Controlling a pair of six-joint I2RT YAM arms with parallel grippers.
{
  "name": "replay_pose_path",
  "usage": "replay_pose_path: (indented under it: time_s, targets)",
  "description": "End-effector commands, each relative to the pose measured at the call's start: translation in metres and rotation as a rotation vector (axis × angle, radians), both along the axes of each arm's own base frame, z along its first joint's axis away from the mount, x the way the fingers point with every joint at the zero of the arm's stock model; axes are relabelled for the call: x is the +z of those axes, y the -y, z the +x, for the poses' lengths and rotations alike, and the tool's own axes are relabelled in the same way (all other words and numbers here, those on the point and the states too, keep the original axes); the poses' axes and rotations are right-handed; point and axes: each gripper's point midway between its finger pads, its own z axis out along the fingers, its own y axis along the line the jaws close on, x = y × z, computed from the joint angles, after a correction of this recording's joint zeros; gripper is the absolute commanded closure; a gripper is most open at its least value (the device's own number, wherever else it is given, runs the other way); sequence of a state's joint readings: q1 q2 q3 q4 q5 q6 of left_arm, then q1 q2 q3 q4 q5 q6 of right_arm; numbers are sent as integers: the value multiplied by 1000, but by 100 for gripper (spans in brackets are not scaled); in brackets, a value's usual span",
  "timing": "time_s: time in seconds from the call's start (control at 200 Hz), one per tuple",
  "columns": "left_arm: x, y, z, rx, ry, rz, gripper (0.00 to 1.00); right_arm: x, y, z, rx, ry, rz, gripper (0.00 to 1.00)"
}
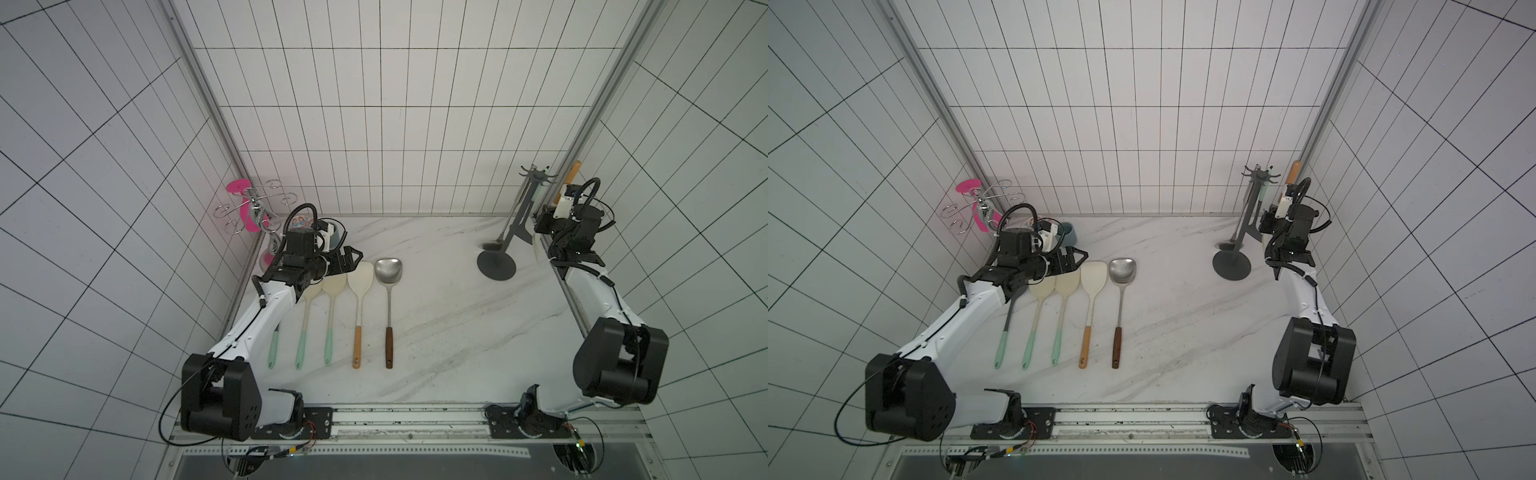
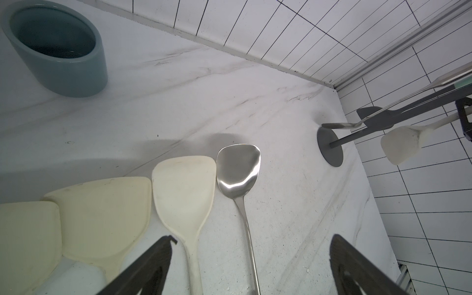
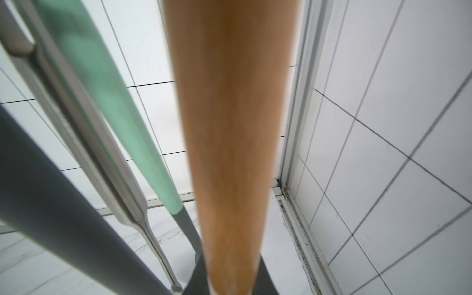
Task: Take the spatula off the kitchen utensil rack
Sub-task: Take off the spatula from the rack, then place the spatula at the center of the board.
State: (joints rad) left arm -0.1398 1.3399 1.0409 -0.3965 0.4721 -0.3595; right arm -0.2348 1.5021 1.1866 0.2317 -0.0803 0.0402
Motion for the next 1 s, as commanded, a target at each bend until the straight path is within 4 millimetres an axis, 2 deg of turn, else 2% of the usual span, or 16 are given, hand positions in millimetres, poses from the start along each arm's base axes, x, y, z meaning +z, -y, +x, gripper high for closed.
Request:
replay_pose_path:
  time_s: [0.0, 0.07, 0.17, 0.285, 0.42, 0.525, 0.72, 0.88, 0.995]
  targets:
    - [8, -1, -1, -2, 33, -12, 3, -17, 19, -25, -149, -46, 20, 100]
    - [9, -1, -2, -1, 37, -11, 3, -21, 20, -35, -172, -51, 59, 100]
    - [13, -1, -3, -2, 47, -14, 3, -26, 9, -46, -139, -50, 116, 100]
    - [20, -1, -6, -6, 66, -19, 3, -32, -13, -59, -64, -51, 193, 100]
    - [30, 1, -9, -15, 94, -30, 3, -40, -50, -75, 55, -65, 232, 100]
    - [36, 5, -12, -32, 111, -53, 3, -42, -82, -86, 157, -73, 237, 100]
    - [41, 11, -15, -58, 125, -68, 3, -43, -165, -102, 444, -98, 159, 100]
    - [41, 25, -20, -118, 127, -95, 3, -55, -236, -111, 688, -166, 52, 100]
    - [44, 32, -23, -149, 140, -109, 3, -67, -271, -117, 789, -226, -67, 100]
